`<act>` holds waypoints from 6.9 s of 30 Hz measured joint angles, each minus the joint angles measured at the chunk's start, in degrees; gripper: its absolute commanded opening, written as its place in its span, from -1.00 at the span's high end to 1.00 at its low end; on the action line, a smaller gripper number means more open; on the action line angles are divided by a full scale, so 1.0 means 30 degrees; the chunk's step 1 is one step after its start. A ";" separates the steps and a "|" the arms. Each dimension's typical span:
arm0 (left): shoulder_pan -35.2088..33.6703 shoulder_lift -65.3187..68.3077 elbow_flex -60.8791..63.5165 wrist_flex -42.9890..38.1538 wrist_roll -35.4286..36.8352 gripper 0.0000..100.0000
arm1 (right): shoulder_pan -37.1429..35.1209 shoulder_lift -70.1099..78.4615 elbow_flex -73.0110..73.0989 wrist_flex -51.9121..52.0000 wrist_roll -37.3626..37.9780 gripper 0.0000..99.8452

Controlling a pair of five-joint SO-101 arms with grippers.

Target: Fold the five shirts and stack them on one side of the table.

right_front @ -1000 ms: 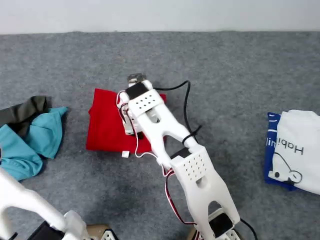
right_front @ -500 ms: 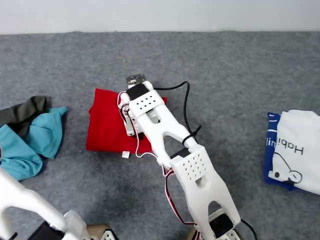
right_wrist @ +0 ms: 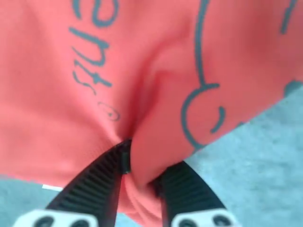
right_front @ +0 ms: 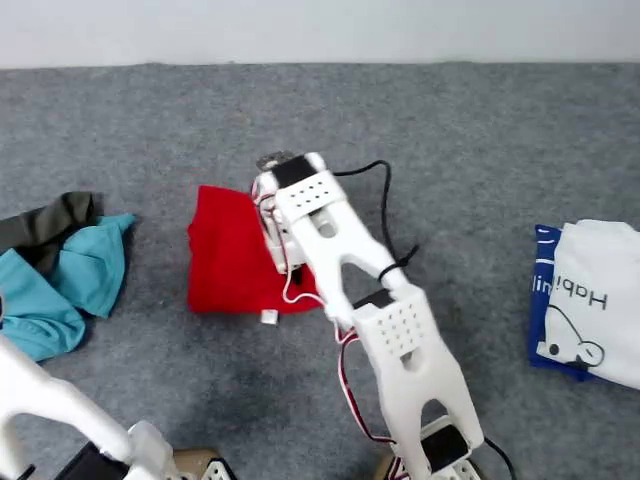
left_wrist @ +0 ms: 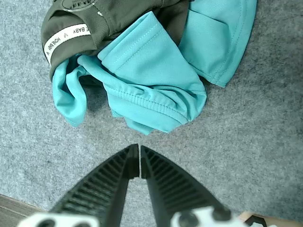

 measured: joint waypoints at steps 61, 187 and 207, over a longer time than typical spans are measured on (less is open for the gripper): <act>0.0000 0.0000 0.0791 0.0029 -0.2872 0.97 | 0.4396 -1.3099 1.0579 0.0000 -0.5773 0.30; 0.0000 0.0000 0.0791 0.0029 -0.2930 0.97 | 2.3971 -2.1685 1.2073 -0.4454 1.0755 0.98; 0.0000 0.0000 0.0791 0.0029 -0.2930 0.97 | 2.5114 -1.4183 0.8117 -0.7062 0.9670 0.32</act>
